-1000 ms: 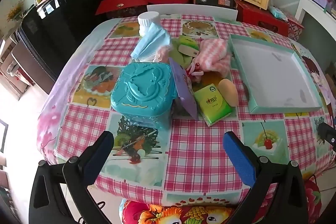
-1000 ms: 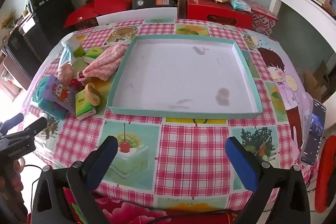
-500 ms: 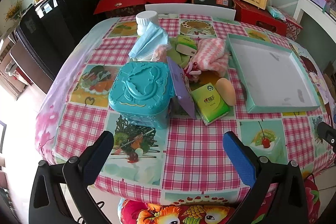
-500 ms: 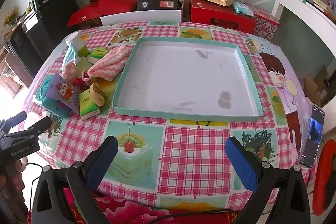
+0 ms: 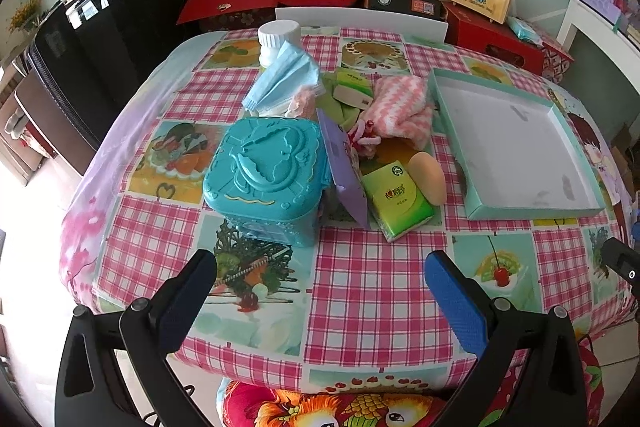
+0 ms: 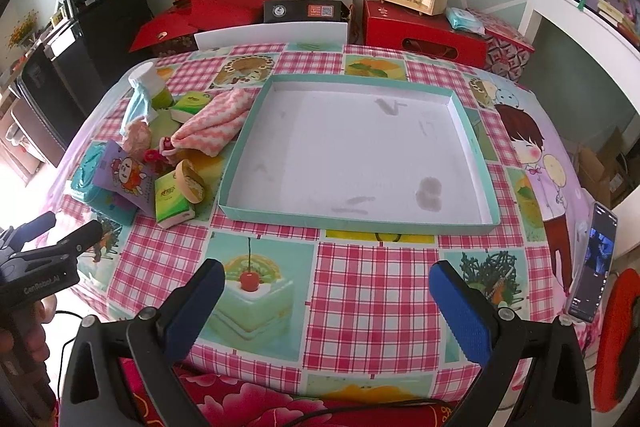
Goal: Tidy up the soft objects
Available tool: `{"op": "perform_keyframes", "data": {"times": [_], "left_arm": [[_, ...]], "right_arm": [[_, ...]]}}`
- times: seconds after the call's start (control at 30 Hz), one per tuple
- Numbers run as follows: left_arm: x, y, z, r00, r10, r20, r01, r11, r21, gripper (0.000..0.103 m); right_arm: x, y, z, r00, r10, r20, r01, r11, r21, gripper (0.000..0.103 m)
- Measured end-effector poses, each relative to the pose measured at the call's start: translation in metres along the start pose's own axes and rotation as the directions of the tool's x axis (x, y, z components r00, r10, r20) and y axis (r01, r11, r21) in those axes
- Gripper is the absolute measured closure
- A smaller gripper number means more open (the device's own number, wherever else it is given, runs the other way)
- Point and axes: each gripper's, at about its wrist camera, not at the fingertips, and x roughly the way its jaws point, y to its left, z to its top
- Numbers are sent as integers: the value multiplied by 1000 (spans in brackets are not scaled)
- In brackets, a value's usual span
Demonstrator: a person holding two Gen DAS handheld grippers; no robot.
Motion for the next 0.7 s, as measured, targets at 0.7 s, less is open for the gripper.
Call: {"op": "perform_keyframes", "data": {"times": [0.7], "left_arm": [[-9,11,5,993,-21,120,27,998,-52,0]], "right_arm": [[1,5,0,1000,1,0,-1,1000,-16,0]]}}
